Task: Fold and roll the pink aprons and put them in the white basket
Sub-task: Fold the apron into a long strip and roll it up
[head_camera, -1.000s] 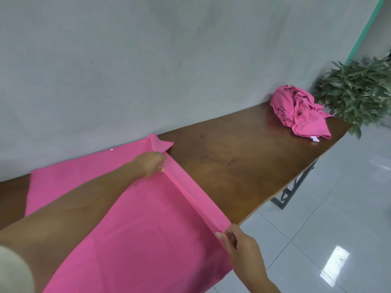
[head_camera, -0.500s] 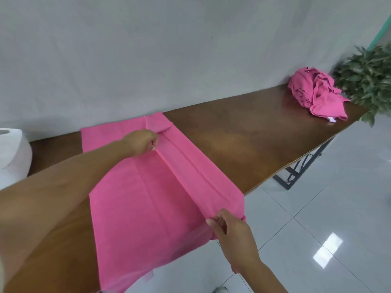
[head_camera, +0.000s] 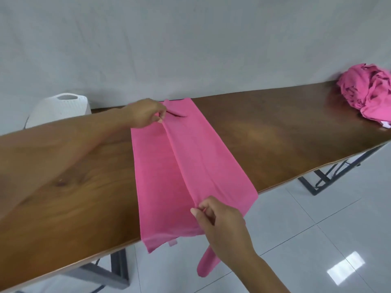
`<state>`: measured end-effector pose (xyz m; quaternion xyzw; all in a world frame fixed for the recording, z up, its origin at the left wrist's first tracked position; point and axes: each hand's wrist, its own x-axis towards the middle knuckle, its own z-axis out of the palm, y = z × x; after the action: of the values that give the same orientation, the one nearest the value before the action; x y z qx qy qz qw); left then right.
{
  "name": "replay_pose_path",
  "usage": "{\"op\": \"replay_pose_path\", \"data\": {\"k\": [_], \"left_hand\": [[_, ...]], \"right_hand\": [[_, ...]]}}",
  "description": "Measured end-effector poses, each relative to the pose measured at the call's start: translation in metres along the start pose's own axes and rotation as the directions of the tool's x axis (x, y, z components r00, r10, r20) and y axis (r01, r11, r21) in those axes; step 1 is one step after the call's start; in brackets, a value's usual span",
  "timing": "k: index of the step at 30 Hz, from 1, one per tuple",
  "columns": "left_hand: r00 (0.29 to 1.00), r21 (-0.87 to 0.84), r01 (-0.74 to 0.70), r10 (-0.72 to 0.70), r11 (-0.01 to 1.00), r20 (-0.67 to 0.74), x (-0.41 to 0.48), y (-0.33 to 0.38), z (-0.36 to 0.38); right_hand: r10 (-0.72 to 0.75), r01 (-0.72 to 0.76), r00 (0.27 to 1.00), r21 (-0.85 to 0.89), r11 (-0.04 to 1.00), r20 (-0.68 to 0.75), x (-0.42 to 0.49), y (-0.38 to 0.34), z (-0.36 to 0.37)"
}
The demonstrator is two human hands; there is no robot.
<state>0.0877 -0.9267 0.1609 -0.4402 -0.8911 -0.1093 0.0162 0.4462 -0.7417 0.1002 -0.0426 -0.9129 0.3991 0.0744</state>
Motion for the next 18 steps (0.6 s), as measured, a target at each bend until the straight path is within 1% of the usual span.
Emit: {"op": "replay_pose_path", "data": {"k": [2, 6, 10, 14, 18], "left_hand": [[1.000, 0.018, 0.005, -0.005, 1.000, -0.001, -0.013, -0.009, -0.006], [0.998, 0.021, 0.052, -0.051, 0.998, -0.021, -0.040, -0.021, -0.010], [0.991, 0.035, 0.135, -0.135, 0.990, -0.018, -0.074, -0.035, -0.001], [0.982, 0.022, 0.191, -0.191, 0.981, 0.008, -0.101, -0.038, 0.018], [0.986, -0.006, 0.167, -0.167, 0.986, 0.019, -0.115, -0.030, 0.037]], "right_hand": [[-0.034, 0.034, 0.999, 0.005, 0.999, 0.030, 0.000, -0.009, 0.011], [-0.053, 0.051, 0.993, 0.024, 0.998, 0.109, 0.001, -0.016, 0.036], [-0.069, 0.064, 0.968, 0.028, 0.998, 0.243, 0.000, -0.019, 0.056], [-0.036, 0.043, 0.940, -0.011, 0.999, 0.339, 0.000, -0.010, 0.066], [0.007, -0.003, 0.937, -0.011, 1.000, 0.349, 0.003, 0.003, 0.067]]}}
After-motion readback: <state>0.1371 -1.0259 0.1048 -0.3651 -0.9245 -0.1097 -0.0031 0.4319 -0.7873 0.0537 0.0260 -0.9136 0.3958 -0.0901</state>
